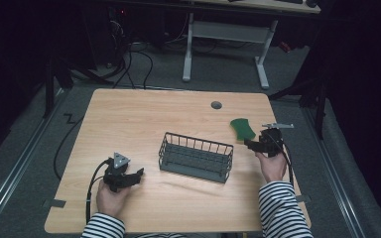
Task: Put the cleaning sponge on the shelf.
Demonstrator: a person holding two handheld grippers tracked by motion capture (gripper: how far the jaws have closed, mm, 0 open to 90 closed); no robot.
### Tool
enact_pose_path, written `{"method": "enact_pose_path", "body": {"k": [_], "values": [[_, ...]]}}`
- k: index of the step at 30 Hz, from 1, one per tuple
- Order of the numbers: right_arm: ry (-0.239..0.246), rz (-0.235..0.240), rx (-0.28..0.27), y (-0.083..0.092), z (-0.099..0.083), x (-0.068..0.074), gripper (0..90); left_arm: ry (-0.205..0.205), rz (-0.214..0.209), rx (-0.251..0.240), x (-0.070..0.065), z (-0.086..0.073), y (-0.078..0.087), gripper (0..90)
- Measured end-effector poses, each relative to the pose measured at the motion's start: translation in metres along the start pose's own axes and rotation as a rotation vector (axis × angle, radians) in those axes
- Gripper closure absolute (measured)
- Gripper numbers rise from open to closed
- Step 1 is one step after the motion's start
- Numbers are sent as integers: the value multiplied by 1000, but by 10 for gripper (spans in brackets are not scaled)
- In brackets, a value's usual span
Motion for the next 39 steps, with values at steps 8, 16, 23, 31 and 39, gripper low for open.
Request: {"method": "enact_pose_path", "body": {"k": [8, 16, 23, 31, 39], "values": [[6, 13, 1, -3, 15, 2, 306, 0, 5, 0, 0, 0, 0, 311], [-6, 27, 34, -16, 22, -3, 258, -5, 16, 5, 0, 0, -1, 293], [0, 9, 49, -16, 32, -9, 257, -12, 23, 7, 0, 0, -1, 292], [32, -11, 98, -26, 52, -6, 239, -11, 22, 7, 0, 0, -1, 291], [18, -19, 181, -58, 55, -7, 207, -6, 17, 5, 0, 0, -1, 291]]}}
Point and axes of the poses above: each handheld gripper's, and its own axes: y roughly backward along the jaws, z roughly out of its top, x roughly to its left, the point moved 8 cm from there along -y, roughly forward along the jaws, and after that the axes turned 4 degrees about z, right-handed, at the moved point
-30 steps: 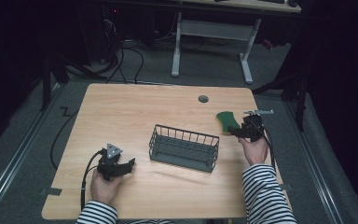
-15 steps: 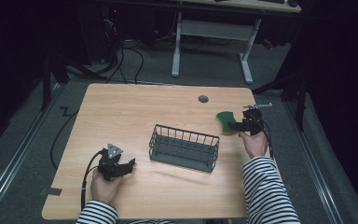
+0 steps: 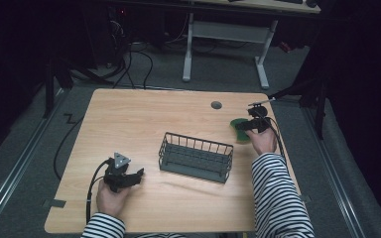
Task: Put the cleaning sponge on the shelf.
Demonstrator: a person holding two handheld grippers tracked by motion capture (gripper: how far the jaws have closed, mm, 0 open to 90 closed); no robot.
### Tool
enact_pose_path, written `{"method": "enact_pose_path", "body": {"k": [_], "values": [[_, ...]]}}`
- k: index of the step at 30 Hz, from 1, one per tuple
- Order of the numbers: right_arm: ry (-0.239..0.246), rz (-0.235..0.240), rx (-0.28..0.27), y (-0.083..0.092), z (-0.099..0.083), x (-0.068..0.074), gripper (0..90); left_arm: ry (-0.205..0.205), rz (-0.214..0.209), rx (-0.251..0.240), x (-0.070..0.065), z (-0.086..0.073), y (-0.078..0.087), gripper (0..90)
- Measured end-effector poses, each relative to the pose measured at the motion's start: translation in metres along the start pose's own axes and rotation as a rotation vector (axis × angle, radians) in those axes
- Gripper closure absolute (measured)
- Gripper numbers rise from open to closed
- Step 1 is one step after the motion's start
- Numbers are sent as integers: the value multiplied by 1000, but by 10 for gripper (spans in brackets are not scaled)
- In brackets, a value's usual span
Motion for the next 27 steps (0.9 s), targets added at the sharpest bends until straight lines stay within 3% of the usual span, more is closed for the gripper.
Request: {"method": "enact_pose_path", "body": {"k": [9, 18, 27], "values": [[-20, -17, 40, -24, -6, -7, 179, -1, 2, 1, 0, 0, 0, 292], [-18, -73, 74, -31, -6, -15, 188, -5, 2, 3, 0, 0, 0, 291], [15, -68, 109, -42, -11, -14, 277, -7, 6, 2, -1, 0, 0, 291]]}}
Point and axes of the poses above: each handheld gripper's, and its own axes: y roughly backward along the jaws, z roughly out of its top, x roughly to its left, the point moved 8 cm from there along -y, roughly forward along the jaws, and after that the axes turned 4 degrees about z, right-handed, at the moved point
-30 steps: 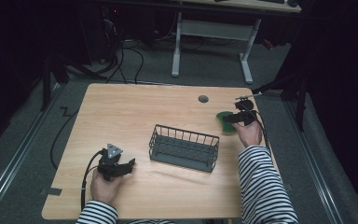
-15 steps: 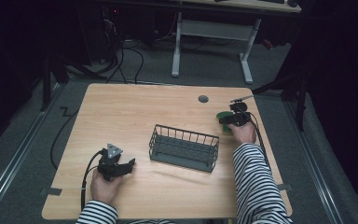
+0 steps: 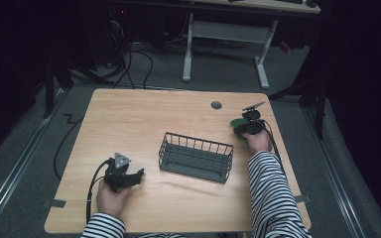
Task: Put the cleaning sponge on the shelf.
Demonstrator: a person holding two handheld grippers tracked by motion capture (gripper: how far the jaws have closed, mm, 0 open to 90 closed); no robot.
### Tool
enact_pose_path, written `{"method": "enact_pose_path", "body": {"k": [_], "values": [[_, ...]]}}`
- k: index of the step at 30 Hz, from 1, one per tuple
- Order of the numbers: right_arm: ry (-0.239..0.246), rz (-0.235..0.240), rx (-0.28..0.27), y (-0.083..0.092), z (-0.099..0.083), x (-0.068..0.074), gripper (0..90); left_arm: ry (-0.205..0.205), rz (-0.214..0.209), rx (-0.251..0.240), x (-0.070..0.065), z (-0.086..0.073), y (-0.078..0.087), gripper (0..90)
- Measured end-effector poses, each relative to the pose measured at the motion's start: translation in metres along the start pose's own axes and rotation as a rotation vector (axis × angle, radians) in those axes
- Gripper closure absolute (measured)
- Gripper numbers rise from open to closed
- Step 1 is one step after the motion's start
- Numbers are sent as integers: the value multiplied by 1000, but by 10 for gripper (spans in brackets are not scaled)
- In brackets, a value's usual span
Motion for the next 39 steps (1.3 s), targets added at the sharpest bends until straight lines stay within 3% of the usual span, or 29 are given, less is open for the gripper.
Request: {"method": "enact_pose_path", "body": {"k": [6, 11, 19, 33, 39], "values": [[30, -22, -5, 3, 0, 2, 290, -2, 1, 1, 0, 0, 0, 292], [43, 5, -16, 9, -1, 7, 291, -1, 1, 1, 0, 0, 0, 292], [45, 76, -76, 38, -5, 15, 291, -1, 1, 1, 0, 0, 0, 292], [95, 127, -131, 78, -18, 30, 291, 2, -2, 0, 0, 0, 0, 291], [126, 147, -180, 101, -23, 38, 291, 2, -2, 0, 0, 0, 0, 291]]}}
Point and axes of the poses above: each handheld gripper's, and its own axes: y roughly backward along the jaws, z roughly out of its top, x roughly to its left, the point moved 8 cm from there along -y, roughly forward along the jaws, and after that the axes turned 4 degrees about z, right-handed, at the moved point
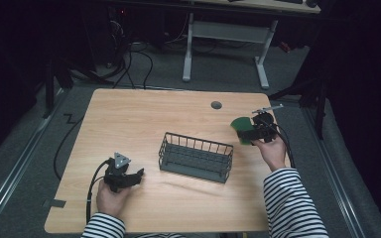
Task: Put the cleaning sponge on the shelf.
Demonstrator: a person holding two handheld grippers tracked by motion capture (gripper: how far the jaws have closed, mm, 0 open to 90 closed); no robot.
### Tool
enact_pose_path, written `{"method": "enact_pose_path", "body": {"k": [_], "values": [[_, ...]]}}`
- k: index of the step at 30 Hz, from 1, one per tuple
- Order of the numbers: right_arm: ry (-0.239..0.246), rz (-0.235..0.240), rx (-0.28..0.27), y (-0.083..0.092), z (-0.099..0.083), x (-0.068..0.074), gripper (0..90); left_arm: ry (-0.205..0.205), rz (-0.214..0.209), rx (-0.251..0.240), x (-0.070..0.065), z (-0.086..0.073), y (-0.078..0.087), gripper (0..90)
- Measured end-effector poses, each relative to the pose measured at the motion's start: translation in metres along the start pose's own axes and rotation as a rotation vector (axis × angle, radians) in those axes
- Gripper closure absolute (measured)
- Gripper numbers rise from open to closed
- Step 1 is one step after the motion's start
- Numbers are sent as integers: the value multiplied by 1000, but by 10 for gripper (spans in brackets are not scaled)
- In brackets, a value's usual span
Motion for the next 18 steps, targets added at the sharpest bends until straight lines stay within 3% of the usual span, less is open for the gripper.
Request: {"method": "enact_pose_path", "body": {"k": [11, 18], "values": [[50, 23, -74, 30, 6, 17, 291, 5, -5, -2, 0, 0, 0, 290], [110, 73, -102, 49, 5, 41, 291, 0, 0, 0, 0, 0, 0, 290]]}}
Point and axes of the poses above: each handheld gripper's, and its own axes: y roughly backward along the jaws, z roughly out of its top, x roughly to its left, the point moved 8 cm from there along -y, roughly forward along the jaws, and after that the axes turned 4 degrees about z, right-handed, at the moved point
